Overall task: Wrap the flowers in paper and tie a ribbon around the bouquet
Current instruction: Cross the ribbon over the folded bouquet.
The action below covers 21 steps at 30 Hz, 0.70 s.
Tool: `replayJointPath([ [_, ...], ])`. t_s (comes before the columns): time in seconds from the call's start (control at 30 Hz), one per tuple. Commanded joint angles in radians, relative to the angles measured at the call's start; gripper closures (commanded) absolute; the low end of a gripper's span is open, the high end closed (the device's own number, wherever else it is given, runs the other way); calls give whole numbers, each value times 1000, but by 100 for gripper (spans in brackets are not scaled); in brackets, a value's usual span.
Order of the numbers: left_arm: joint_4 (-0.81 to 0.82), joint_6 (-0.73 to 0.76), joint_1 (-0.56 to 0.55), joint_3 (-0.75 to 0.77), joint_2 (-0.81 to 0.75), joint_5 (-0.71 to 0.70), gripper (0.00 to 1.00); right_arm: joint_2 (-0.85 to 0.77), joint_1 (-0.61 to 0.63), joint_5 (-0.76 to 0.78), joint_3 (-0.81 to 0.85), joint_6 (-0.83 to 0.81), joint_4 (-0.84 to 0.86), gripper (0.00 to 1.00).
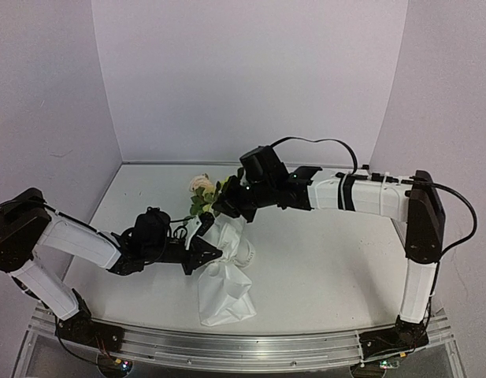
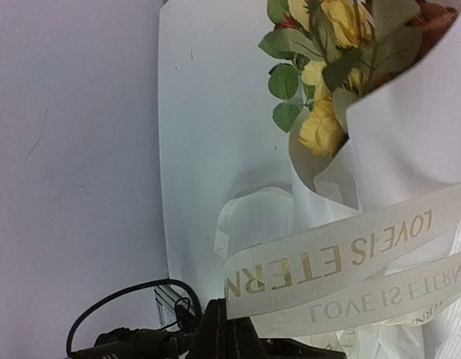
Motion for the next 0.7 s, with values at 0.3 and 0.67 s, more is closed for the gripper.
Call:
replayJointPath([
  [0.3,250,-137,3,-34,45,94,100,-141,62,7,-234,63,332,100],
  [0.67,308,-246,40,-40,116,178,100,-174,115,27,-286,-24,317,100],
])
